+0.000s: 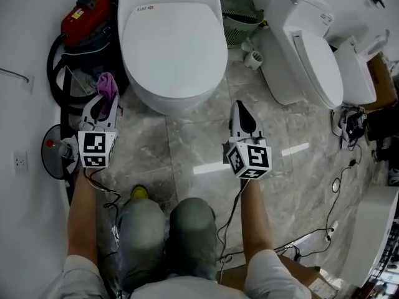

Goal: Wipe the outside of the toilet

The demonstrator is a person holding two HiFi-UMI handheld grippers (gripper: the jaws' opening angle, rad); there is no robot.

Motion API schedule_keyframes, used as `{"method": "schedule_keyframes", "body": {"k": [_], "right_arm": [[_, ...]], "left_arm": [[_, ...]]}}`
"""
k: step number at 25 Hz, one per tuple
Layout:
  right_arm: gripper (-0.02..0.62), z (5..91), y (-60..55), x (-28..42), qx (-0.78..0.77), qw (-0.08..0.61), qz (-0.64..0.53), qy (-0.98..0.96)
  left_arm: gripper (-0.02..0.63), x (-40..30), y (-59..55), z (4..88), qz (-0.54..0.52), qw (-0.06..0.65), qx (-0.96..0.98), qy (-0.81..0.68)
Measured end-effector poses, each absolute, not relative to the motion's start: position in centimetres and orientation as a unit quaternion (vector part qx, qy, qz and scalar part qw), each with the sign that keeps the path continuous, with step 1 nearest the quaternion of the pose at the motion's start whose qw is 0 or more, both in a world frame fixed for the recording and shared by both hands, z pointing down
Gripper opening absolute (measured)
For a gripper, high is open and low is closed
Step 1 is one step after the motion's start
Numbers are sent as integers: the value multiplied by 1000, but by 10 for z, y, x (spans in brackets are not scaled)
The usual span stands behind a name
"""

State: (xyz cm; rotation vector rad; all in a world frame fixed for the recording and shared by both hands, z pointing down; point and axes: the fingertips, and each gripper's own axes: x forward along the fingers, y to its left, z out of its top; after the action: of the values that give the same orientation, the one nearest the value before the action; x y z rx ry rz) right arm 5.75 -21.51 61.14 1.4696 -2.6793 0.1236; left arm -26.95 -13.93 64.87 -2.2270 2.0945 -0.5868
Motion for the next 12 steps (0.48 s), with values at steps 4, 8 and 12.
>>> {"method": "schedule_keyframes", "body": {"k": [4, 8, 12], "right_arm": [[7, 644, -218, 61, 476, 39, 35, -878], [7, 667, -216, 71, 473, 35, 34, -880], [7, 679, -211, 84, 477, 31, 38, -878]], "left_arm": [[78, -262, -149, 687, -195, 20, -717, 669], [78, -245, -158, 712, -193, 20, -722, 664], [78, -224, -163, 722, -189, 21, -730, 657]]}}
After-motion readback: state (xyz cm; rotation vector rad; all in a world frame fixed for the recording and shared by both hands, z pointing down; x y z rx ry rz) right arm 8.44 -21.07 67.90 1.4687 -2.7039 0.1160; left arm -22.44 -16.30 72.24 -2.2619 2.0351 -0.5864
